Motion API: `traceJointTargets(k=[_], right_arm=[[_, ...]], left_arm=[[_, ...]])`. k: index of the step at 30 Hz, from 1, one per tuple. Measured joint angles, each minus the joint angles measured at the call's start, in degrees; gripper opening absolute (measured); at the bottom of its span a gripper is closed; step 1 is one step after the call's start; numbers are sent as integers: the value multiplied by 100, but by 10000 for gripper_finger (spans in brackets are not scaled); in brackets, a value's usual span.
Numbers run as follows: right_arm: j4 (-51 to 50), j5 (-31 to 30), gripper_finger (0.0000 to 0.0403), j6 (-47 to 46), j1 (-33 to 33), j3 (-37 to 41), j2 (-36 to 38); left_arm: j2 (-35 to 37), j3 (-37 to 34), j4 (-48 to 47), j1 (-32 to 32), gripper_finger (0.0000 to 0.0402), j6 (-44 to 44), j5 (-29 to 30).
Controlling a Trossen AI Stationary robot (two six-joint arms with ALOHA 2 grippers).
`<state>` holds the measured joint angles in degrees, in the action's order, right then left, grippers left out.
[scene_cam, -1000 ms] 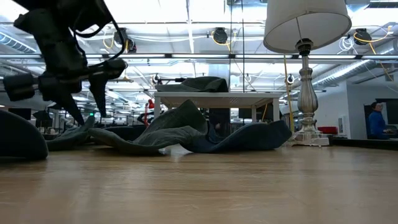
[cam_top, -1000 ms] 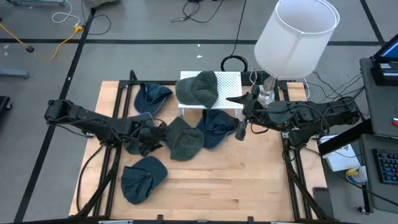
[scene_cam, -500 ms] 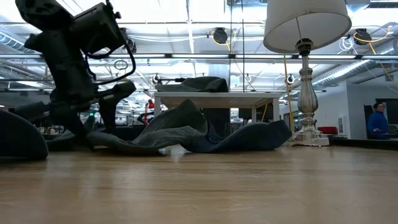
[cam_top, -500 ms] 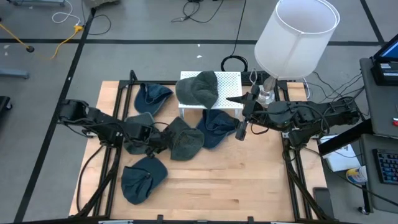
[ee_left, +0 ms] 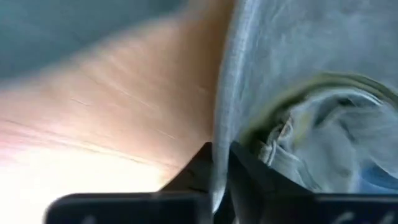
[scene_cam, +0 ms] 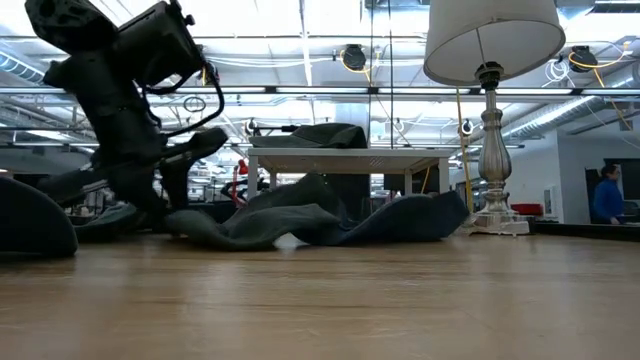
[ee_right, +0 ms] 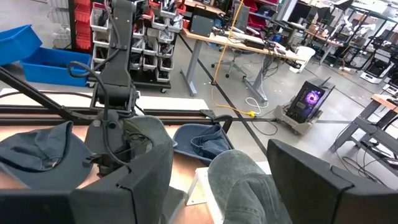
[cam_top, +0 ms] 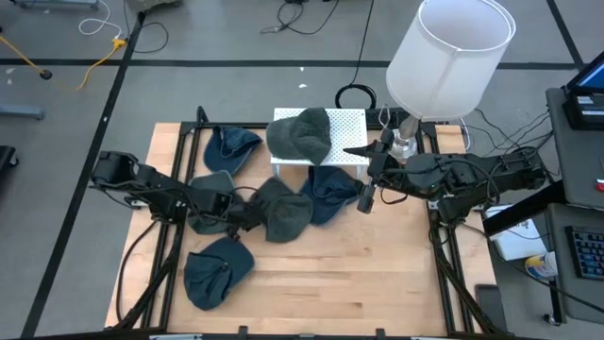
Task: Pick & Place hat
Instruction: Stack the right gray cap on top of the gray cap on the shelf
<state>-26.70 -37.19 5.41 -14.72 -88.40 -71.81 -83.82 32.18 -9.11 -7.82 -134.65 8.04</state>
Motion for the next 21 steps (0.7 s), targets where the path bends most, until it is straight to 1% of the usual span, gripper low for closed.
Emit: traceJointTargets(k=[2, 6, 12, 16, 21], right_arm=[[0, -1, 254, 1, 0, 0, 0], [-8, 0, 254, 2, 0, 0, 0], [-80, 0, 254, 2, 1, 0, 0], [-249, 0, 254, 2, 0, 0, 0], [-402, 0, 254, 0, 0, 2, -2]], left_arm=[[66, 0, 13, -48, 11, -32, 65], [270, -13, 20, -146, 14, -49, 332], [872, -15, -83, -302, 10, 165, 632], [1307, -15, -190, -417, 8, 505, 776], [1885, -17, -216, -573, 8, 1131, 791]])
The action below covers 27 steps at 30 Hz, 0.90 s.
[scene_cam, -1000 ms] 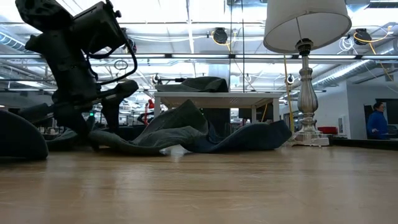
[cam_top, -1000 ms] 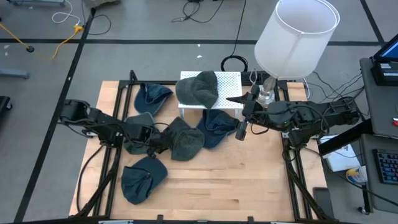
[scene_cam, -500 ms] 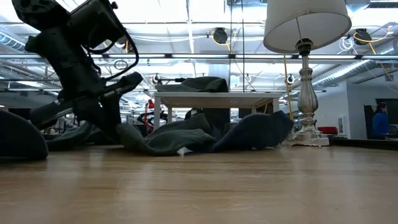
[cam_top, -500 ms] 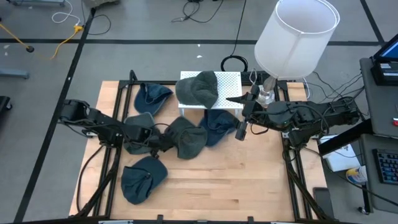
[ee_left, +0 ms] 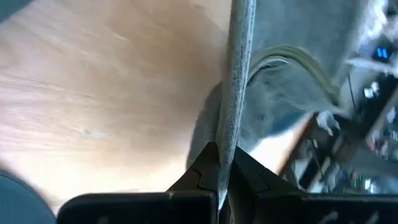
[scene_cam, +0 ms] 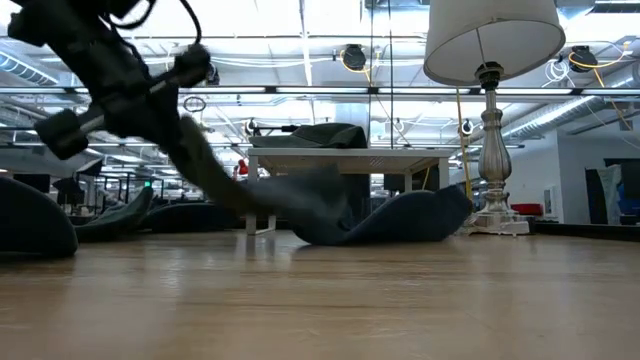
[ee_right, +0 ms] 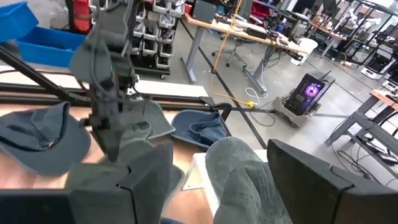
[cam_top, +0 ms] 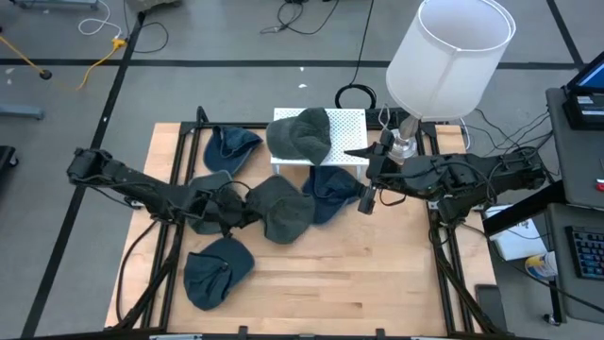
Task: Pick & Place hat
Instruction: Stack the right gray cap on top of the gray cap on the shelf
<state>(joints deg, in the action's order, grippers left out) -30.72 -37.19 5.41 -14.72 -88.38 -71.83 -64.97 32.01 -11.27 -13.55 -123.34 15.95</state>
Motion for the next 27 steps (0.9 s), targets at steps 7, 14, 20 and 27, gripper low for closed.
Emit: traceJointTargets(k=[7, 14, 20, 27], right_arm=[[-130, 837, 254, -27, 0, 0, 0], [-72, 1941, 254, -258, -20, 0, 0], [-103, 2098, 254, -1055, -251, 0, 0], [-76, 2070, 254, -1069, -613, 0, -33]], left_arm=[[963, 2, 91, -191, 8, 999, -1], [1963, 4, 92, -347, 8, 1865, -136], [2622, 7, 82, -438, 8, 2534, -485], [2946, 7, 249, -539, 8, 2787, -1340]])
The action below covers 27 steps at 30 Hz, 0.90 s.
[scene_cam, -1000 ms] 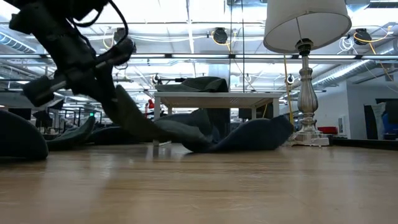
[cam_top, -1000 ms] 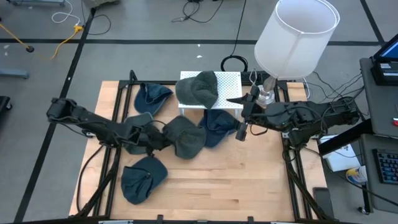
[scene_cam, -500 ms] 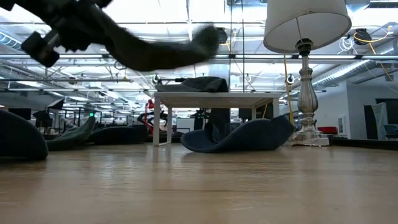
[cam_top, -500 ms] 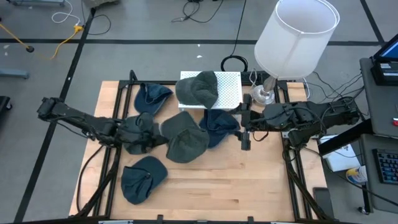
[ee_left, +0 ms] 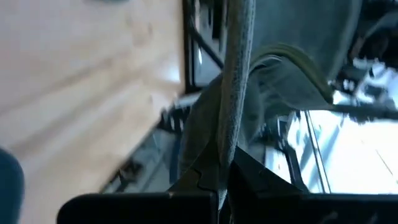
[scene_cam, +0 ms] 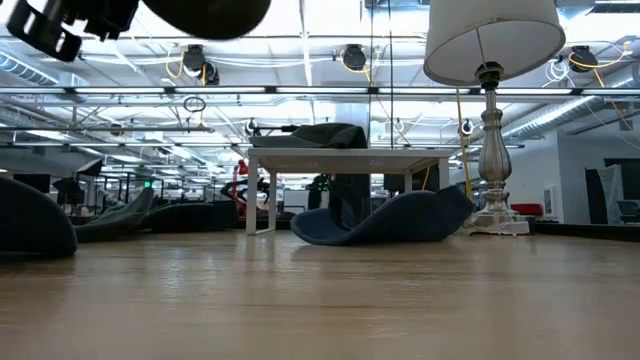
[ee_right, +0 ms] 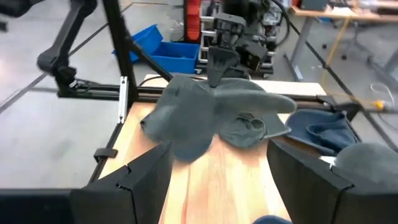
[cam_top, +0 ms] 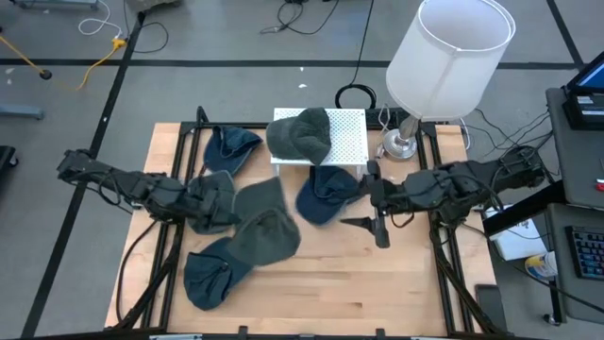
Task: Pick & Place hat
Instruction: Stack the right gray cap on top of the gray cap on the shelf
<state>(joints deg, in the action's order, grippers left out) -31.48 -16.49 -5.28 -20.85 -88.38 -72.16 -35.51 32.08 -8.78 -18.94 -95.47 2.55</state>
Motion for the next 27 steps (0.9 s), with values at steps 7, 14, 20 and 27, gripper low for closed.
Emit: traceJointTargets(k=[7, 14, 20, 27], right_arm=[[120, -7, 254, 1170, -144, 0, -22], [439, 23, 254, 2011, -91, 0, -21], [448, 436, 254, 2490, -54, 0, -20], [755, 747, 254, 3167, -52, 0, -20]], left_arm=[[-8, 108, 431, 6, 8, -526, -779], [-467, 970, 25, 11, 8, -962, -1292], [-1196, 1913, -347, 71, 8, -1333, -1799], [-2170, 2817, -349, 304, 8, -1713, -2469]])
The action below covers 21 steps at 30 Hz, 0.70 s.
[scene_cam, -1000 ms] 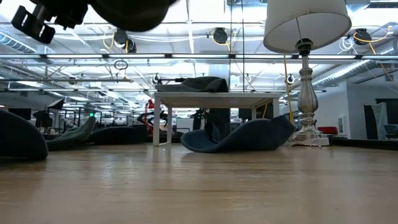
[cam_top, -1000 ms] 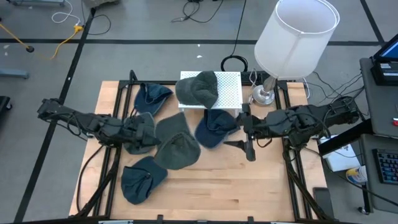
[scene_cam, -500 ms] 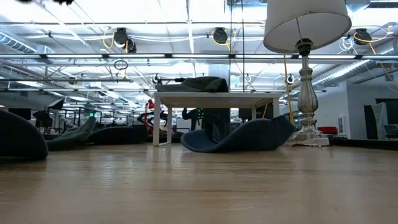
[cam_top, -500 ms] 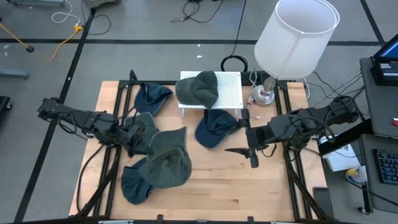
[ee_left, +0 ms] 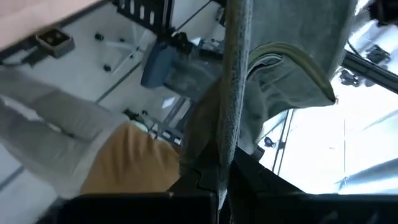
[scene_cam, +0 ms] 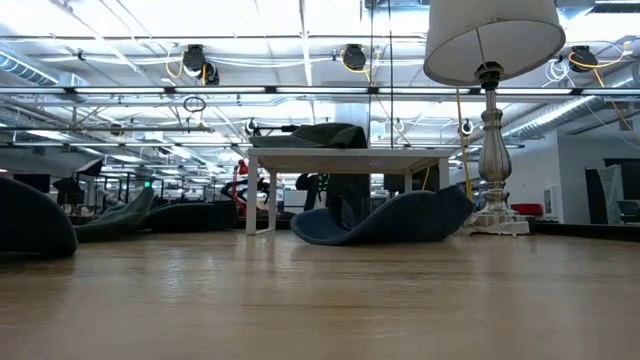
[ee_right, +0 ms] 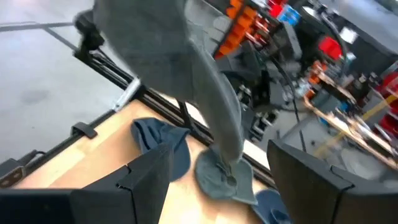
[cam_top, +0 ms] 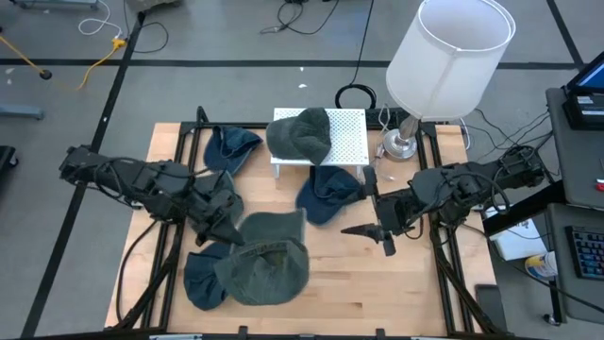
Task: Pick & Place hat
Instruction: Stack the right gray cap on top of the gray cap on the shelf
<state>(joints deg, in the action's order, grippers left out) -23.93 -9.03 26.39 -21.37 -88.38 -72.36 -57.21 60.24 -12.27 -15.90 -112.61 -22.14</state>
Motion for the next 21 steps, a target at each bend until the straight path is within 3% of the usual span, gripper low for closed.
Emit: traceJointTargets(k=[6, 21], right_arm=[[18, 465, 254, 195, -94, 0, 0], [-92, 464, 253, 278, -389, 0, 0]], left_arm=[[-873, 753, 9, 297, 8, -131, -655], [-2460, 2244, 5, 1119, 8, 333, -2131]])
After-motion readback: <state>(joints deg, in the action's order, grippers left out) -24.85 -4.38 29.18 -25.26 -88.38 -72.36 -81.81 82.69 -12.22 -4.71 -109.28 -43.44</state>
